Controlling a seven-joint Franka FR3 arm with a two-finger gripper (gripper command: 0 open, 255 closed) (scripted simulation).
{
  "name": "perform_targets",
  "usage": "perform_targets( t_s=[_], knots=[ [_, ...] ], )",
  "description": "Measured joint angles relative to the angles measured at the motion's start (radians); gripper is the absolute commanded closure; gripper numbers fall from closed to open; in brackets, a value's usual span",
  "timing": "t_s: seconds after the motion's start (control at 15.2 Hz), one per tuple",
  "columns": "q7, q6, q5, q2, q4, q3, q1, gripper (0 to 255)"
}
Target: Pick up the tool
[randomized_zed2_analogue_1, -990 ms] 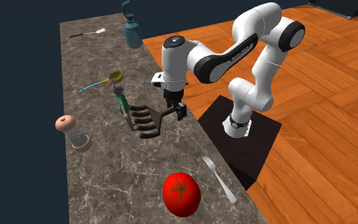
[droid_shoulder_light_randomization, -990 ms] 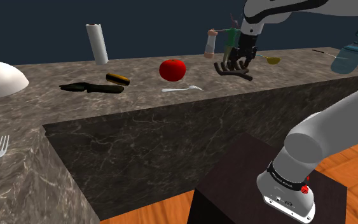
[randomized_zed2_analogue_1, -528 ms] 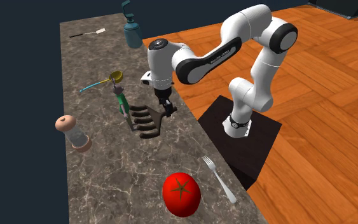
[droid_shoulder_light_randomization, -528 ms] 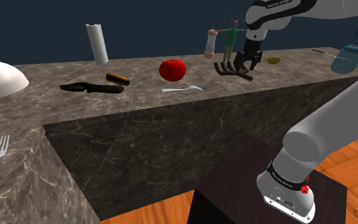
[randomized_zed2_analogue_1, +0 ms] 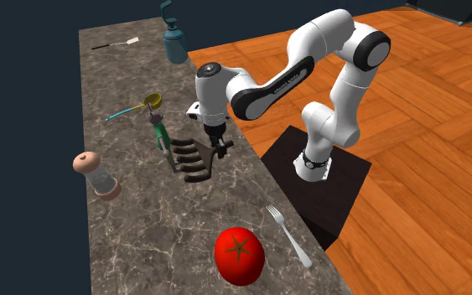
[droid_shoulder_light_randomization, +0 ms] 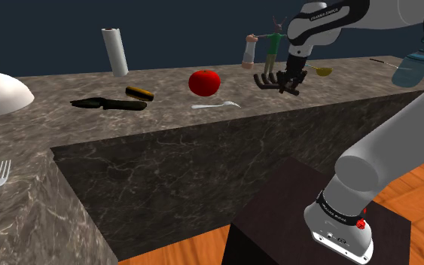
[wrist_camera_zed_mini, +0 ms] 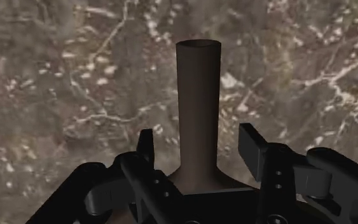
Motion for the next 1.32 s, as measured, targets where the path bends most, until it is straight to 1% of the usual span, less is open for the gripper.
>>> perform_targets(
  t_s=[0.66, 1.32],
  knots=[
    [-0.001, -0.003, 0.000, 0.000, 0.002, 0.000, 0.000, 255],
    [0.005, -0.129, -0.002, -0.026, 0.104, 0.010, 0.002, 255]
  ],
)
